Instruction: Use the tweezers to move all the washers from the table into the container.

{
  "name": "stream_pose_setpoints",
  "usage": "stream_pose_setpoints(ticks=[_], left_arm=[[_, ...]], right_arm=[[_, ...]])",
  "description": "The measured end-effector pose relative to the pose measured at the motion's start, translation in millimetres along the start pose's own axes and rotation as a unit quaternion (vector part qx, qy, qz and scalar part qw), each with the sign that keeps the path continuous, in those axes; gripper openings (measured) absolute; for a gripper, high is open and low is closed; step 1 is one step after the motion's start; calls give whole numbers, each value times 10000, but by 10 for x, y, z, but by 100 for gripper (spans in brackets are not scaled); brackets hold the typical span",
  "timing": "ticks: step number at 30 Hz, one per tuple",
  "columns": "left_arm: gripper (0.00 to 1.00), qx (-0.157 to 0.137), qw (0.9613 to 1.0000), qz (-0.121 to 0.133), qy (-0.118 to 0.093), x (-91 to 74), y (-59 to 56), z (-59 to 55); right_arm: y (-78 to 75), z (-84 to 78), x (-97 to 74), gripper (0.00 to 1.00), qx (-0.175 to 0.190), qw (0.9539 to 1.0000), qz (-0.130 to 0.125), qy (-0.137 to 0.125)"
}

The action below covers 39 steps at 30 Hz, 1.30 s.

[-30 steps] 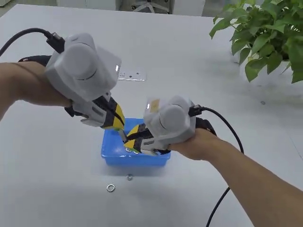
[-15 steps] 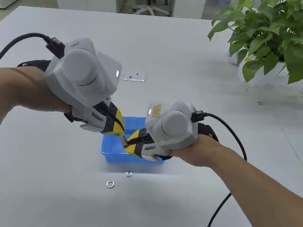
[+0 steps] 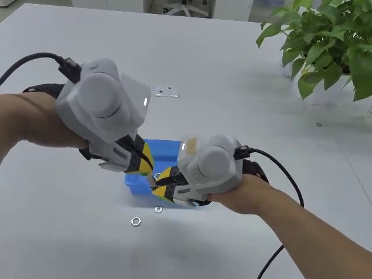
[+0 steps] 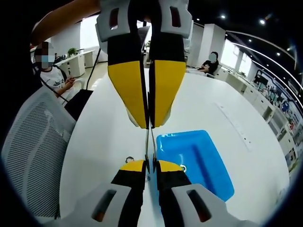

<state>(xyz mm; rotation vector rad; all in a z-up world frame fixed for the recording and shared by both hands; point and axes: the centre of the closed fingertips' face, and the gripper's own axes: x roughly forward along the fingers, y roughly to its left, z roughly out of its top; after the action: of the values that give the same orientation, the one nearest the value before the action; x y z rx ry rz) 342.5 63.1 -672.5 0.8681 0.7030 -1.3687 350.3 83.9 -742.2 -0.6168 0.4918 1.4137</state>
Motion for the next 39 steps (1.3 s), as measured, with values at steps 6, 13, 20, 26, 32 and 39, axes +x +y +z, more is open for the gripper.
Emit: stream_pose_setpoints(ticks=[6, 13, 20, 26, 32, 39], left_arm=[[5, -33, 10000, -82, 30, 74, -56, -47], [5, -82, 9998, -162, 76, 169, -105, -122], [5, -122, 9996, -244, 95, 233, -155, -157], [5, -141, 9995, -259, 99, 257, -143, -173], [5, -137, 9994, -287, 136, 313, -134, -208], [5, -152, 9993, -307, 128, 344, -128, -213]], right_arm=[[67, -70, 44, 11, -14, 9999, 61, 85], [123, -166, 107, 11, 25, 9999, 98, 134], [173, -232, 155, 11, 66, 9997, 159, 165], [163, -243, 182, 11, 79, 9997, 161, 165], [167, -286, 225, 11, 85, 9996, 195, 179], [155, -313, 248, 12, 88, 9996, 211, 187]])
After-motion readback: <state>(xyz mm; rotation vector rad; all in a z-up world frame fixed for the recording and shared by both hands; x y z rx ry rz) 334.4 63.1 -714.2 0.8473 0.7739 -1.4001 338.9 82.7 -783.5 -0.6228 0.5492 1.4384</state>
